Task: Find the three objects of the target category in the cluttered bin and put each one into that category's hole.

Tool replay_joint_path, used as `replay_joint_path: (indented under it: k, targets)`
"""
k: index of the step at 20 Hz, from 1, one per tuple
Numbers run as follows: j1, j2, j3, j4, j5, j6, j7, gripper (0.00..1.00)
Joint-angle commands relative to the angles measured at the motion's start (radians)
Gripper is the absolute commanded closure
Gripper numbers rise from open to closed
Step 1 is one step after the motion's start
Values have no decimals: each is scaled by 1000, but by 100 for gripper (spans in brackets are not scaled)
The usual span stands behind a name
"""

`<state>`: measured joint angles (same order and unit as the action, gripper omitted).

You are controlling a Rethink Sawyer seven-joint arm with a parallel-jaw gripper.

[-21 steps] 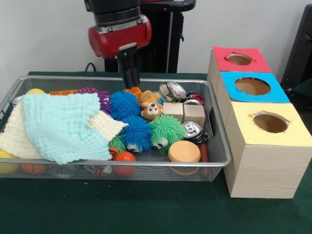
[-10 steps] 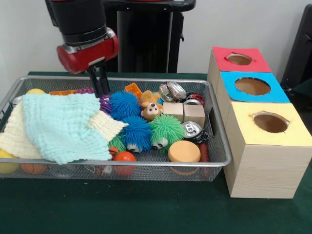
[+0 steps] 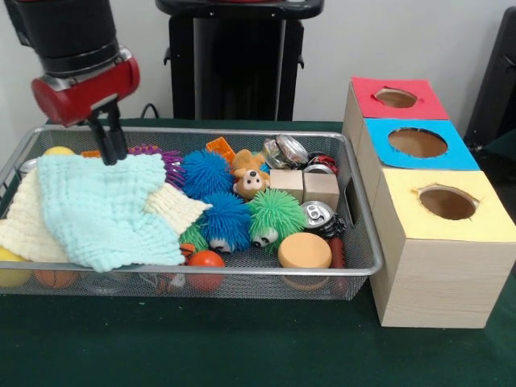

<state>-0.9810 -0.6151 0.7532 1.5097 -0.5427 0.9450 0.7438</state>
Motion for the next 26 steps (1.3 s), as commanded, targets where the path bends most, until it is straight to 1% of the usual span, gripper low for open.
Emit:
replay_joint_path:
  k: [1, 3, 6, 8, 9, 13, 14, 15, 16, 18, 19, 26]
  targets:
    - [-39, 24, 67, -71, -57, 77, -349, 100]
    - [-39, 27, 60, -72, -72, 48, -345, 100]
    - [-18, 49, 30, -90, -110, 16, -318, 100]
    - [-17, 56, 16, -76, -126, -1, -304, 100]
    - [-13, 68, 13, -91, -133, 3, -305, 100]
    - [-10, 77, 10, -96, -141, 27, -301, 100]
    - [-12, 81, 14, -89, -125, 56, -304, 100]
    - [-5, 83, 15, -93, -125, 68, -305, 100]
    - [10, 78, 0, -101, -148, 100, -323, 100]
    - [13, 86, 3, -101, -147, 117, -336, 100]
    - [12, 86, 3, -98, -149, 118, -339, 0]
    - [10, 90, 1, -97, -157, 109, -352, 0]
